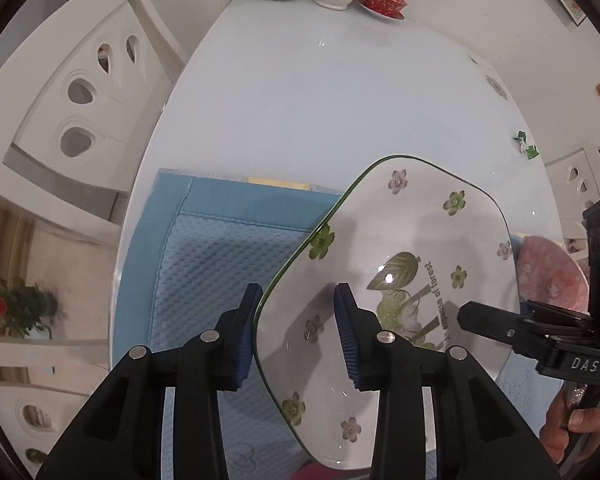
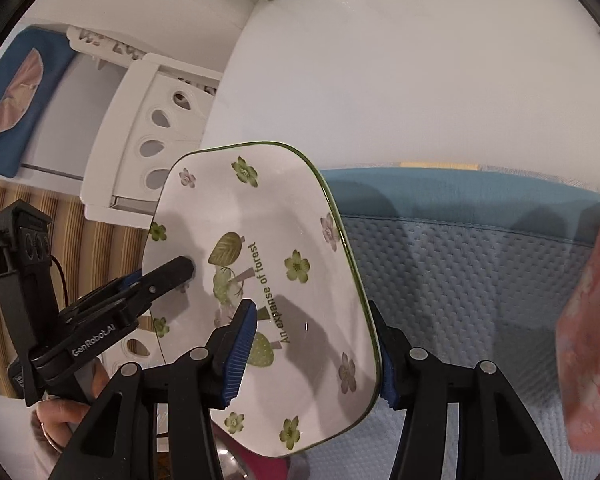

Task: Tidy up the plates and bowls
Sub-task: 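Lift the leaf-print plate and carry it toward the plate stack, then lower the leaf-print plate onto the clover plate stack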

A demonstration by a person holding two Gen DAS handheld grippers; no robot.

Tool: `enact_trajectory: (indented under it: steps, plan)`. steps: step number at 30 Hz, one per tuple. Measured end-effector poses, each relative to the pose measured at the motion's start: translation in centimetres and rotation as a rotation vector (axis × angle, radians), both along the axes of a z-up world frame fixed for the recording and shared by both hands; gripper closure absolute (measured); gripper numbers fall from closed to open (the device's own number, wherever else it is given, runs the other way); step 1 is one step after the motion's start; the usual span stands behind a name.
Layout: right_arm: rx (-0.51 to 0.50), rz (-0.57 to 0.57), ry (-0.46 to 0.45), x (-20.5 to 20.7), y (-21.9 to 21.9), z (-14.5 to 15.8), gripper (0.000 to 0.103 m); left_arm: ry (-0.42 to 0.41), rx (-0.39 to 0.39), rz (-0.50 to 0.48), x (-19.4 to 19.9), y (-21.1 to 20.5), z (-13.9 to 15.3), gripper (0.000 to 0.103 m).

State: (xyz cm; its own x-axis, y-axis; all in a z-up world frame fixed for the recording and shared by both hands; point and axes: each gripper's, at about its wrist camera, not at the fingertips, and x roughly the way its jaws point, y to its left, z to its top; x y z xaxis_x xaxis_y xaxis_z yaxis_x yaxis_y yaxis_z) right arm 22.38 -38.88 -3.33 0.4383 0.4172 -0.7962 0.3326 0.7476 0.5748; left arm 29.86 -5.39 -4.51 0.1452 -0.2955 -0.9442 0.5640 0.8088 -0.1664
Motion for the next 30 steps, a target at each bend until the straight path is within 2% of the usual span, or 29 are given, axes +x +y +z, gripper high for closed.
enact_trajectory:
  steps: [7, 14, 18, 30]
  plan:
    - [-0.011, -0.017, -0.034, -1.4, -0.1, 3.1, 0.050, -0.014, -0.030, -0.002, 0.3, 0.6, 3.2, 0.070]
    - [-0.012, -0.028, -0.033, -3.5, 0.4, 5.3, 0.050, -0.028, -0.041, -0.013, -2.1, 1.1, 5.3, 0.069]
    - [0.018, -0.047, -0.038, -5.0, 0.5, 5.8, 0.050, -0.026, -0.049, -0.017, -3.8, 1.7, 5.9, 0.069]
    - [0.002, -0.066, -0.012, -10.5, 2.6, 6.0, 0.050, -0.022, -0.050, -0.029, -9.7, 3.8, 6.5, 0.069]
